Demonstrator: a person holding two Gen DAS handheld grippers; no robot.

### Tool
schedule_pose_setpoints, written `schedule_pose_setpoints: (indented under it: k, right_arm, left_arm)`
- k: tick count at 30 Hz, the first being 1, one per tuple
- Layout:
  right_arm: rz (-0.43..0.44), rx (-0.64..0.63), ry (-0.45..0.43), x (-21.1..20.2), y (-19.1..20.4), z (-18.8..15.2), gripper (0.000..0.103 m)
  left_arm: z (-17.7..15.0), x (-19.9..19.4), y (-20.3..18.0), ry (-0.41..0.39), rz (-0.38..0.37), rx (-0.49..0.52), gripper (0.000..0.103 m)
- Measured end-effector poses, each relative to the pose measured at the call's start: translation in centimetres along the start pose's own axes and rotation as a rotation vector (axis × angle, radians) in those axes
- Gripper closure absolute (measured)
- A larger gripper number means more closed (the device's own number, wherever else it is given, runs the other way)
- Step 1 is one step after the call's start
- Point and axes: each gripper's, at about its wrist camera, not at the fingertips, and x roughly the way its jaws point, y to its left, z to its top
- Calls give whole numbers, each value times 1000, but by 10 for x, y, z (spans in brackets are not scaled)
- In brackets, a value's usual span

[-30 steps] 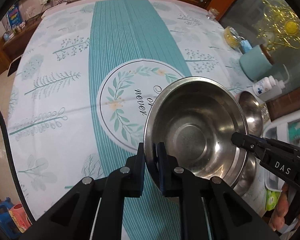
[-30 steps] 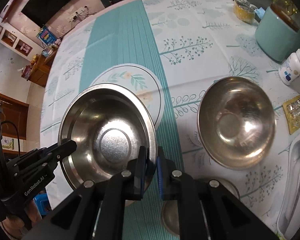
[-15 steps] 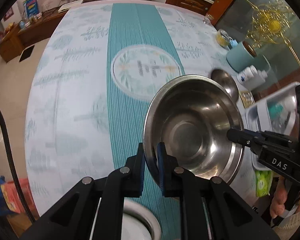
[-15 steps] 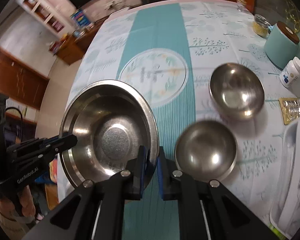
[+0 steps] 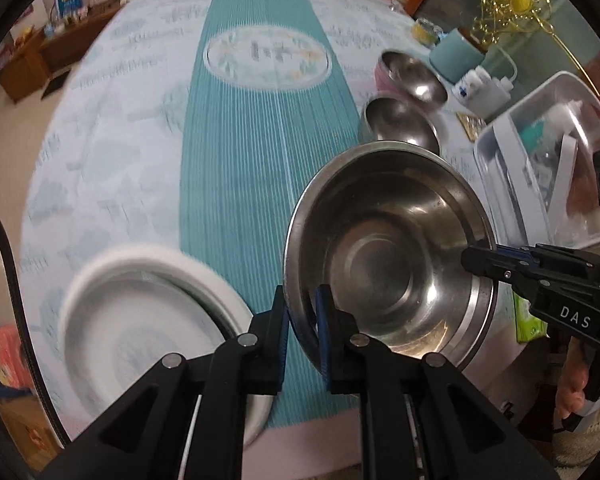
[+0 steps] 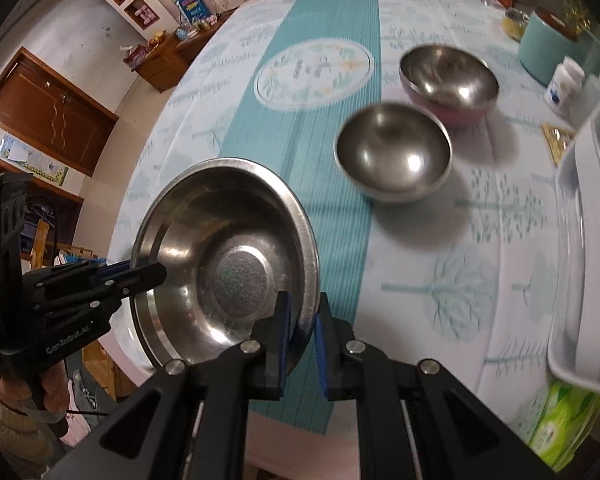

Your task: Organize plates and bowls

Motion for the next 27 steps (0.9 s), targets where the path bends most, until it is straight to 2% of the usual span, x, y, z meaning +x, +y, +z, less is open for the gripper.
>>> schedule_pose_setpoints:
  k: [3,13,20,27]
  right_arm:
    - [-9,-2,14,7,-2,-20,92]
    - [-51,10,81,40,-13,-53,92]
    - [-49,19,95,46,-16,-63,92]
    - [-66,23,116,58,-16,-68,92]
  left_arm:
    - [-17,18,4,33,-26,-40,92]
    - [-55,54,1,53,11,-75,91]
    - [-67,63,2,62,6,-101,91]
    - [-68,73,-8,60,52,-75,91]
